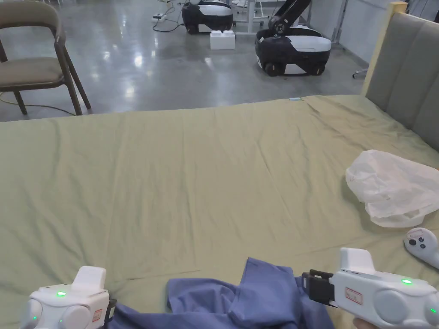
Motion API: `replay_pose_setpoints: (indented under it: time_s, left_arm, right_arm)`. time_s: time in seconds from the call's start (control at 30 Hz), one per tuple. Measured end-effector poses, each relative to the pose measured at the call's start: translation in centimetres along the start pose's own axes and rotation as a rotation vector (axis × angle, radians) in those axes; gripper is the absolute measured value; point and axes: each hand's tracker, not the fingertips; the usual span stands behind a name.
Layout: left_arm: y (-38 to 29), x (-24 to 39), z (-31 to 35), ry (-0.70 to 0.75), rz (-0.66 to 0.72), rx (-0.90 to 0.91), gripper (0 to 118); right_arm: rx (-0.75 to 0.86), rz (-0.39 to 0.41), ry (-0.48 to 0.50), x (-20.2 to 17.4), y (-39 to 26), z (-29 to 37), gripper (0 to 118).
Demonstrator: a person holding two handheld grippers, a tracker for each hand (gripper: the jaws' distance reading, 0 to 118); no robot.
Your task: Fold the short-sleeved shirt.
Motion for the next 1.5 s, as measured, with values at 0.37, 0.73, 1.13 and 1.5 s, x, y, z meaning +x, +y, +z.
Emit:
replay_pose_setpoints:
  time_s: [0.37,0.73,1.13,1.5]
  left_arm:
    - [0.3,-0.8,1.2,-0.033,0.039,-0.003,2]
    - [-3.9,-8.4,26.3,-0.143,0.206,0.559,0]
    - [2.1,-12.6,45.6,-0.019,0.169,0.959,0]
    - [9.3,-16.3,48.1,0.174,0.161,1.008,0]
  right_arm:
    - [-0.065,0.198,-0.039,-1.6,-0.7,-0.6,1]
    - [0.436,0.107,-0.055,1.4,0.7,20.3,1]
    - [0.79,0.159,-0.052,-4.1,9.5,34.0,1]
    - [0.916,0.256,-0.06,-10.7,20.3,37.6,1]
